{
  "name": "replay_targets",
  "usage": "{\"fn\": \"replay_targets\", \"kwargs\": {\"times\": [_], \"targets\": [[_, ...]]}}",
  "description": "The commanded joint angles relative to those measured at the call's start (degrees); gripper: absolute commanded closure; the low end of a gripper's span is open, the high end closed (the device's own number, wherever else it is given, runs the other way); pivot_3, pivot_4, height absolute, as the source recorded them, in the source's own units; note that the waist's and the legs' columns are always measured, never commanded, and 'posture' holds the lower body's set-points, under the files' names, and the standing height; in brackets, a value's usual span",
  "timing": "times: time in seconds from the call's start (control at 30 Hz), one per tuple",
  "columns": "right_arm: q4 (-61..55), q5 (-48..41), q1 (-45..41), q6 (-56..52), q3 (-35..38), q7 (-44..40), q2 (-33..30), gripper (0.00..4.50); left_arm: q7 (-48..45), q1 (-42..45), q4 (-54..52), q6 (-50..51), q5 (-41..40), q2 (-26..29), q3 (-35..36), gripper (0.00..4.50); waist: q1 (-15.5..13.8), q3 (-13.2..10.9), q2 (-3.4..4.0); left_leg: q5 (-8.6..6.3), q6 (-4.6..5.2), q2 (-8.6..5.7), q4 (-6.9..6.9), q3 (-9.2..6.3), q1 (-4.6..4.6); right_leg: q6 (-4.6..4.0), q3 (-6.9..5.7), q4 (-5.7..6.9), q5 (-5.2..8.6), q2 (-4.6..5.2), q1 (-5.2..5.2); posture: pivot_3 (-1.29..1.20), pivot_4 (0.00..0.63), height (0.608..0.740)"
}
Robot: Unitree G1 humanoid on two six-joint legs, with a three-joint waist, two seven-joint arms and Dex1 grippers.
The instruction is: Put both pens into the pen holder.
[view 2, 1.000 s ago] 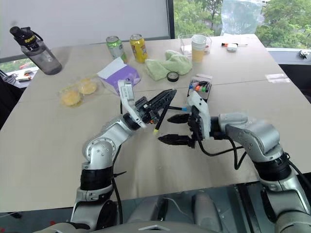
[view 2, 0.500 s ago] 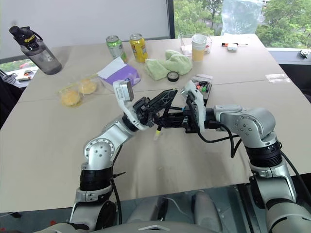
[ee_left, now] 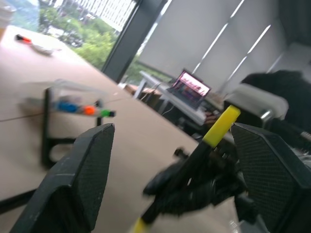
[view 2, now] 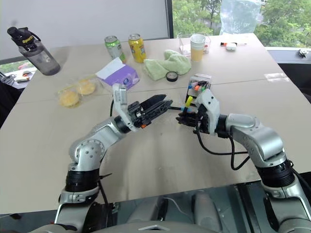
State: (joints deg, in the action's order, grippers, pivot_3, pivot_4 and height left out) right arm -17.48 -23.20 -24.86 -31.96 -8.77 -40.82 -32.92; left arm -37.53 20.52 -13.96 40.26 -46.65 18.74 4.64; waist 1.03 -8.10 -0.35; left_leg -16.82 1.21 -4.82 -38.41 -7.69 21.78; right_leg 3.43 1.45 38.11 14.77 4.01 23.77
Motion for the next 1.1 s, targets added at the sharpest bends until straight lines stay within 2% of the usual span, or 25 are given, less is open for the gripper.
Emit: {"fn": "replay_targets", "kwargs": {"times": [0.03,0.2,0.4,0.57,0.73,1.03,1.1], "targets": [[0.1,8.3,0.0,16.9,2.5,2.5,0.8,4.41,-2.2,-2.3,-5.9,-2.0,2.9,5.3,0.4,0.50,-0.1,0.0,-0.01,0.00,0.00,0.00,0.01,0.00,-0.01,0.00,0.00,0.00,0.00,0.00,0.00,0.00,0.150,0.740],[2.9,16.2,0.8,28.0,4.3,7.1,1.4,4.41,-1.9,-3.9,-10.1,-1.6,3.9,10.3,1.2,0.50,-0.6,0.0,-0.01,0.00,0.00,-0.02,0.02,-0.07,0.03,0.00,-0.03,-0.10,0.00,0.03,-0.03,0.00,0.150,0.740],[11.7,24.5,-2.2,36.9,3.5,11.1,2.0,4.41,-1.7,-4.5,-12.6,-2.7,7.5,12.3,-1.4,0.50,-0.2,0.0,0.02,0.00,0.00,-0.01,0.06,-0.04,0.00,0.00,-0.02,-0.08,0.00,0.01,-0.02,0.00,0.150,0.740],[19.4,25.8,-5.4,40.7,3.2,11.6,3.7,4.41,-0.3,-3.6,-13.6,-3.3,8.4,11.5,-1.8,0.50,-0.1,0.0,0.02,0.00,0.00,0.01,0.08,0.01,-0.02,-0.01,0.02,-0.07,0.00,0.00,-0.02,0.00,0.150,0.740],[25.0,26.1,-8.0,43.8,2.6,10.9,5.7,4.41,-0.2,-5.0,-15.0,-6.6,14.0,13.8,-3.0,0.50,-0.1,0.0,0.04,0.00,0.00,0.00,0.10,0.04,-0.02,-0.01,0.04,-0.10,0.00,0.00,-0.01,0.00,0.150,0.740],[32.3,26.9,-10.6,47.4,2.5,10.3,6.9,4.41,2.2,-6.6,-17.1,-8.7,14.6,11.9,-1.9,0.50,-0.1,-0.1,0.05,0.00,0.00,0.01,0.11,0.02,-0.02,-0.01,0.03,-0.10,0.00,0.00,-0.01,0.00,0.150,0.740],[33.9,27.5,-11.4,48.1,2.4,10.5,7.0,3.39,2.3,-7.0,-17.4,-8.7,14.7,11.9,-1.9,0.46,-0.1,-0.1,0.05,0.00,0.00,0.01,0.10,0.02,-0.02,-0.01,0.04,-0.10,0.00,0.00,-0.02,0.00,0.150,0.740]]}}
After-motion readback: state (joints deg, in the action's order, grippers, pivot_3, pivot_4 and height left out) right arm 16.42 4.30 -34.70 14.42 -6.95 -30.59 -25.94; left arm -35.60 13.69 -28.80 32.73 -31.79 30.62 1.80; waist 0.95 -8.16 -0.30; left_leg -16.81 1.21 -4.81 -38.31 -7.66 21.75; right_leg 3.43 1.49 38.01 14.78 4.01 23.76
